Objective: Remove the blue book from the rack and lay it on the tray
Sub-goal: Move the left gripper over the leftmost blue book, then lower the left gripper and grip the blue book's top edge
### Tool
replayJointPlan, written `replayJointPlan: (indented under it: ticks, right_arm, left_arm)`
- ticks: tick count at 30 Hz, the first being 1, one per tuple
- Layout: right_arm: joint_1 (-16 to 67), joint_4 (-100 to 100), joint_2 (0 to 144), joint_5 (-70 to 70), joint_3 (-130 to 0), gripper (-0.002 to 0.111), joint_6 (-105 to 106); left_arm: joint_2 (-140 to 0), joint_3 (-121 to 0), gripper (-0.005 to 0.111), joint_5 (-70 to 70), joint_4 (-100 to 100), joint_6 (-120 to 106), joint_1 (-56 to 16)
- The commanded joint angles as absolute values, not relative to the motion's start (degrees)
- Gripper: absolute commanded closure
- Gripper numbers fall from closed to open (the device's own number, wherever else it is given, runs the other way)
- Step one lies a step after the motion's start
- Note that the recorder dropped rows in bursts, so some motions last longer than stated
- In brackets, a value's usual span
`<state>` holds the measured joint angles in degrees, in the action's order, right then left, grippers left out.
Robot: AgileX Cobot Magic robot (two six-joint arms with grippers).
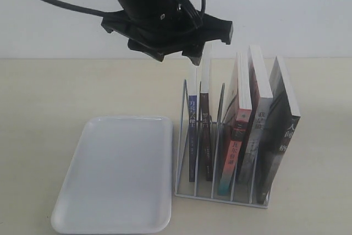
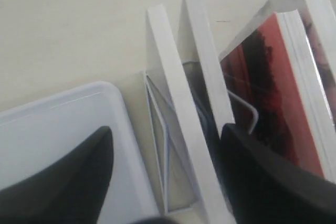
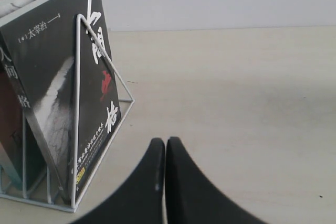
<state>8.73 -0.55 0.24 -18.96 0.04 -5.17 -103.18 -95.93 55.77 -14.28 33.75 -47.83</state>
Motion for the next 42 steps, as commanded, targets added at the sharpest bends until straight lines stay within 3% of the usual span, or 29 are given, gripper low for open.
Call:
replayJointPlan:
  ticks: [1,42]
  right_arm:
    - [8.6,-0.8,0.0,-18.7,0.0,0.108,-5.2]
    - [8.6,-0.8,0.0,-18.4,0.0,0.108,-5.2]
  left_arm:
    - [-103.8,-96.4,0.05,53.6,-11.7,32.1,-47.7]
    - [-106.3,-99.6,0.05,56.9,-12.6,30.3,-46.8]
